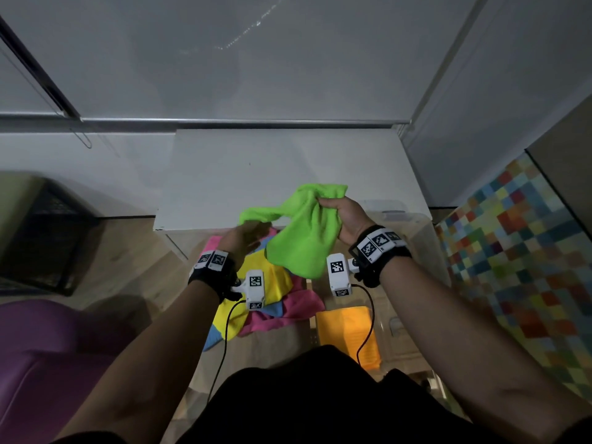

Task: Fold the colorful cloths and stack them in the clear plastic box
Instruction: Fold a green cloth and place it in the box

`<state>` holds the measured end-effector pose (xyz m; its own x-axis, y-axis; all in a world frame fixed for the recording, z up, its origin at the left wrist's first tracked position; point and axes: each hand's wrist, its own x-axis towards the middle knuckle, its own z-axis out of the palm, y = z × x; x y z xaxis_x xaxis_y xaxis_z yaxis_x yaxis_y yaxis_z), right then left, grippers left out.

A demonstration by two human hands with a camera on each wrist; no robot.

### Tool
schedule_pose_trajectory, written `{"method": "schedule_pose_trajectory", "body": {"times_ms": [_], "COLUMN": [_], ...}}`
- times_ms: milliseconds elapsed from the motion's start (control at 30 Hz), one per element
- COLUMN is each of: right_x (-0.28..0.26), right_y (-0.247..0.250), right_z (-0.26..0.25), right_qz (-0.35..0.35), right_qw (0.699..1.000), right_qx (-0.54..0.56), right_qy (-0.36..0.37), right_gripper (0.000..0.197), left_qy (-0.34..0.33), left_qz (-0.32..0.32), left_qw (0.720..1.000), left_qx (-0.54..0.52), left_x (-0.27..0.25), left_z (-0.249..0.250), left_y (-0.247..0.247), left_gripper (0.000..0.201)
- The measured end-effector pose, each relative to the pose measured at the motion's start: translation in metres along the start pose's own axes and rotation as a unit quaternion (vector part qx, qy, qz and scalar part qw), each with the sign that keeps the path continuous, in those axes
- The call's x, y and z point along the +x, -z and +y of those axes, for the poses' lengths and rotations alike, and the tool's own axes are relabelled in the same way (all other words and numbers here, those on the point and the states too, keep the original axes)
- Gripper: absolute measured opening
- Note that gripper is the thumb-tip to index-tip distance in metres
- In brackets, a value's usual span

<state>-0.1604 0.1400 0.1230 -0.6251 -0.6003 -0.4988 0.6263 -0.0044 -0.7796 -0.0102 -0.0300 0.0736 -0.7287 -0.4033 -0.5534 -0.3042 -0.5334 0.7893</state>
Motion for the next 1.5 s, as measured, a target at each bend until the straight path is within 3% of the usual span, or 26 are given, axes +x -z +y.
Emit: {"method": "schedule_pose_trajectory", "body": {"times_ms": [67, 133, 333, 400, 433, 500, 533, 600, 667, 733, 833, 933, 1033, 1133, 1233, 1300, 1333, 1400, 1500], "right_x": [0.002, 0.003, -0.006, -0.008, -0.008, -0.009, -0.009, -0.005, 0.003, 0.007, 0.006, 0.004, 0.006, 0.008, 0.007, 0.008, 0.009, 0.009, 0.005], "right_y": [0.006, 0.008, -0.004, -0.008, -0.009, -0.010, -0.009, -0.004, 0.009, 0.025, 0.046, 0.052, 0.051, 0.050, 0.051, 0.050, 0.049, 0.049, 0.052], "right_z": [0.003, 0.008, 0.017, 0.018, 0.017, 0.015, 0.014, 0.013, 0.013, 0.014, 0.015, 0.015, 0.017, 0.018, 0.019, 0.021, 0.023, 0.024, 0.023], "right_qz": [0.019, 0.028, -0.015, -0.016, -0.023, -0.034, -0.033, 0.012, 0.105, 0.164, 0.190, 0.179, 0.170, 0.189, 0.252, 0.251, 0.239, 0.210, 0.191], "right_qw": [0.999, 0.999, 0.998, 0.998, 0.998, 0.997, 0.997, 1.000, 0.987, 0.967, 0.964, 0.975, 0.982, 0.979, 0.923, 0.881, 0.876, 0.899, 0.953], "right_qx": [-0.032, -0.042, 0.003, 0.018, 0.027, 0.044, 0.045, -0.002, -0.110, -0.182, -0.179, -0.131, -0.074, -0.072, -0.279, -0.389, -0.408, -0.371, -0.219], "right_qy": [0.001, -0.013, -0.058, -0.061, -0.058, -0.049, -0.046, -0.010, 0.046, 0.067, 0.057, 0.029, 0.029, 0.035, 0.074, 0.097, 0.098, 0.097, 0.083], "right_gripper": [0.030, 0.037, 0.030, 0.037, 0.038, 0.033, 0.029, 0.026, 0.021, 0.015, 0.016, 0.025, 0.052, 0.055, 0.052, 0.041, 0.037, 0.027, 0.024], "left_qy": [-0.041, -0.073, -0.049, -0.034, -0.014, 0.042, 0.065, 0.094, 0.077, 0.046, 0.021, -0.055, -0.098, -0.118, -0.111, -0.097, -0.093, -0.093, -0.103], "left_qz": [0.069, 0.103, 0.147, 0.133, 0.111, 0.022, -0.033, -0.060, 0.015, 0.080, 0.159, 0.202, 0.231, 0.236, 0.249, 0.253, 0.256, 0.265, 0.286], "left_qw": [0.992, 0.984, 0.975, 0.974, 0.976, 0.985, 0.985, 0.987, 0.997, 0.993, 0.972, 0.936, 0.937, 0.939, 0.944, 0.945, 0.945, 0.944, 0.935], "left_qx": [-0.098, -0.123, -0.158, -0.178, -0.184, -0.164, -0.158, -0.119, -0.028, 0.075, 0.171, 0.282, 0.244, 0.220, 0.188, 0.180, 0.180, 0.171, 0.183], "left_x": [0.004, 0.005, 0.006, 0.004, 0.003, 0.000, -0.005, -0.011, -0.009, -0.001, 0.016, 0.013, 0.015, 0.013, 0.014, 0.015, 0.016, 0.013, 0.004], "left_z": [0.006, 0.011, 0.006, 0.005, 0.004, 0.000, 0.000, -0.001, -0.002, -0.001, 0.001, 0.016, 0.024, 0.030, 0.031, 0.028, 0.027, 0.027, 0.030], "left_y": [0.008, 0.010, -0.001, -0.006, -0.009, -0.012, -0.016, -0.022, -0.020, -0.004, 0.028, 0.038, 0.041, 0.042, 0.050, 0.052, 0.052, 0.051, 0.049], "left_gripper": [0.020, 0.018, 0.020, 0.038, 0.056, 0.086, 0.090, 0.079, 0.052, 0.051, 0.065, 0.050, 0.041, 0.041, 0.038, 0.038, 0.038, 0.037, 0.041]}}
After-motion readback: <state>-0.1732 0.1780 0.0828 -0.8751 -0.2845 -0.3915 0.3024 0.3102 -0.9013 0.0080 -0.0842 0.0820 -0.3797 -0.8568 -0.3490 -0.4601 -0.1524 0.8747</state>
